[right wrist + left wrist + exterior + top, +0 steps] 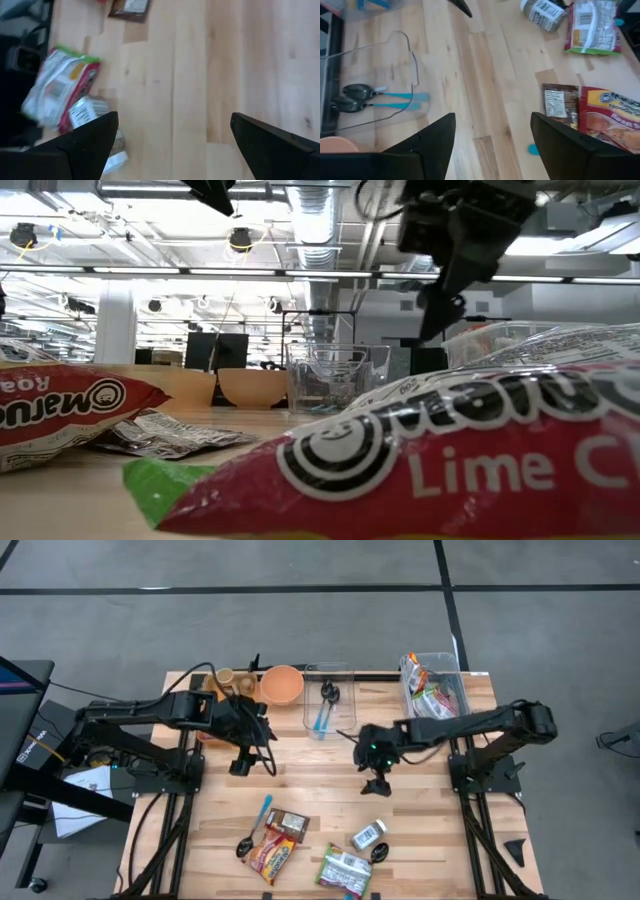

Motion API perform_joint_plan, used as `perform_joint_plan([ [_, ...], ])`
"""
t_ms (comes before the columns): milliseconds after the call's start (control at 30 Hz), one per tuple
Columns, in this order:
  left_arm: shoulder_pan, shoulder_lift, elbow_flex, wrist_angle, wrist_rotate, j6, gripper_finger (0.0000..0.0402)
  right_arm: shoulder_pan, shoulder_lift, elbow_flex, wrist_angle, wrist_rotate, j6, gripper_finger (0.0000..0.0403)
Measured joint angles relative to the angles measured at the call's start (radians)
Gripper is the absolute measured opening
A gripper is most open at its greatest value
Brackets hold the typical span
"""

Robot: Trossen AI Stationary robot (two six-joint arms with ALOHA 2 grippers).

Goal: Pick & Place Food Item
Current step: Put the white seasoning bottle into the orange bin

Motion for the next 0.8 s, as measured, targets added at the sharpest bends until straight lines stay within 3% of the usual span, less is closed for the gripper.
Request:
perform_joint_plan([
  [167, -0.05, 0.001, 0.0, 0.002, -0.075, -0.022, 0.0253, 0.147, -0.204, -0.139, 0.119, 0.207, 0.148, 0.0382],
  [367, -0.083, 0.001, -0.014, 0.102, -0.11, -0.022, 0.0253, 0.332, -0.507, -0.284, 0.22, 0.596, 0.213, 0.0382],
  [433, -0.092, 0.001, -0.03, 0.146, -0.11, -0.022, 0.0253, 0.378, -0.597, -0.327, 0.225, 0.678, 0.213, 0.0382],
  [600, -0.099, 0.002, -0.067, 0.174, -0.111, -0.019, 0.0253, 0.437, -0.739, -0.426, 0.242, 0.688, 0.233, 0.0382],
  [800, -0.099, 0.001, -0.076, 0.194, -0.154, -0.018, 0.0253, 0.501, -0.764, -0.5, 0.248, 0.679, 0.263, 0.0382],
])
